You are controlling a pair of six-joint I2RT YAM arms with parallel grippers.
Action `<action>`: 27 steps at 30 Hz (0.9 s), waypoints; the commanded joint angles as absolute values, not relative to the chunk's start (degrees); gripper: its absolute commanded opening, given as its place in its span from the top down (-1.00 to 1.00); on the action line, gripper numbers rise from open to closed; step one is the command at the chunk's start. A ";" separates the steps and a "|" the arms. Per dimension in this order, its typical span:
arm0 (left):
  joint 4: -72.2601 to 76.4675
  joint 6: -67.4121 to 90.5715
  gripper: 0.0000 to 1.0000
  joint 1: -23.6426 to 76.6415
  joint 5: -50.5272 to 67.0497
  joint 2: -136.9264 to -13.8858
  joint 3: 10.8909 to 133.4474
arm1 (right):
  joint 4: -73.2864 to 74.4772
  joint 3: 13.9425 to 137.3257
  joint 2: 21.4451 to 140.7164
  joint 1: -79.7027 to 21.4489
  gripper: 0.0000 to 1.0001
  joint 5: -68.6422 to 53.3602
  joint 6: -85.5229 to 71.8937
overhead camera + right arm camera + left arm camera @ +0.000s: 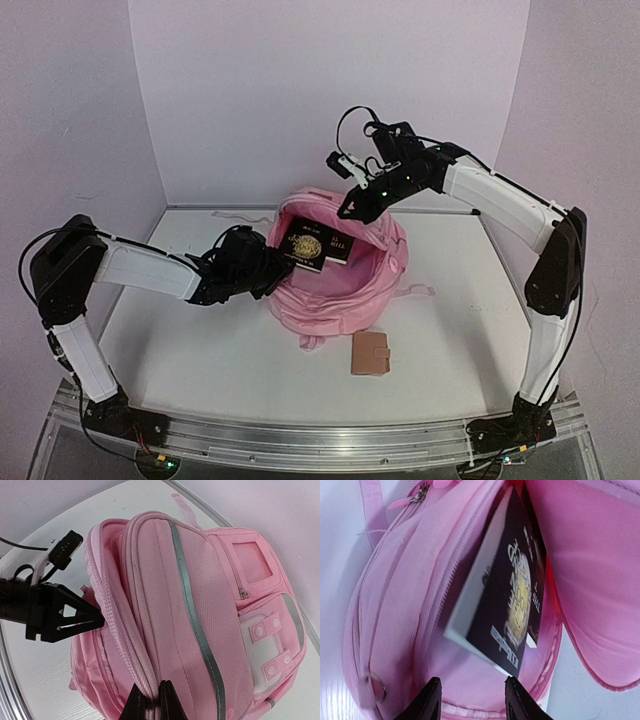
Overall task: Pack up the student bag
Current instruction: Place the book in the student bag.
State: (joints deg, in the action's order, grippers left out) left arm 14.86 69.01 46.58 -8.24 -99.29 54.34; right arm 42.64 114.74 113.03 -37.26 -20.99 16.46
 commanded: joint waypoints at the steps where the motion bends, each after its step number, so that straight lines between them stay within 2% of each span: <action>1: 22.63 69.62 0.23 44.41 -6.53 -102.92 55.13 | 39.50 117.42 110.04 -37.40 1.00 -25.06 14.68; 13: 31.80 67.86 0.37 44.21 -5.94 -104.92 56.13 | 40.16 116.88 110.21 -37.46 1.00 -26.14 14.68; 16: 31.23 67.42 0.49 43.91 -5.26 -106.35 58.36 | 40.25 116.68 110.10 -37.42 1.00 -26.67 14.55; 21: 30.29 66.96 0.96 43.42 -3.74 -109.23 63.08 | 40.43 116.27 109.62 -37.44 1.00 -27.24 14.46; 27: 29.87 66.94 0.99 43.27 -2.27 -113.20 69.48 | 40.52 115.26 109.06 -37.48 1.00 -28.46 14.71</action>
